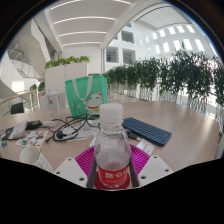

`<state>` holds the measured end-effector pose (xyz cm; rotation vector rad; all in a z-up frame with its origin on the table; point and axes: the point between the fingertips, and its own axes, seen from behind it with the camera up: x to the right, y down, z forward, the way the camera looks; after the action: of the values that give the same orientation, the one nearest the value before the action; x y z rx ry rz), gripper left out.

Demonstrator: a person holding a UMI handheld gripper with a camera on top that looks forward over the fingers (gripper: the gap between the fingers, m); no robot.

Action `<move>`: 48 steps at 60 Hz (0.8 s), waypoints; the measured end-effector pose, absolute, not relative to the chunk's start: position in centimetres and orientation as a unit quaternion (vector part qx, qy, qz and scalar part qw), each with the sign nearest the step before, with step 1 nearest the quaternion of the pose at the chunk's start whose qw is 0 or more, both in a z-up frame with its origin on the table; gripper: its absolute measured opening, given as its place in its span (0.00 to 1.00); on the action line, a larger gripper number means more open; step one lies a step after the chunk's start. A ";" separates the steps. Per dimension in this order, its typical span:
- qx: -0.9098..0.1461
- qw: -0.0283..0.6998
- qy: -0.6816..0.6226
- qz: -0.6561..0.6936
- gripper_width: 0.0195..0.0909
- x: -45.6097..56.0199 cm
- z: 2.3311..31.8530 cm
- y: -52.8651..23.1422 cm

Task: Pour water

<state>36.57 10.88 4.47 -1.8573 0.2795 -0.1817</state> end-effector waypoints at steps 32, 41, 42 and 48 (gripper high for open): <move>-0.852 0.507 0.108 -0.074 0.89 31.6 8.2 -3.8; -0.846 0.514 0.114 -0.084 0.90 29.8 12.0 -7.8; -0.846 0.513 0.117 -0.083 0.91 29.8 12.2 -8.0; -0.849 0.506 0.128 -0.085 0.91 29.6 13.2 -8.7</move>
<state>29.58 -8.69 13.17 -2.0477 0.3088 -0.2054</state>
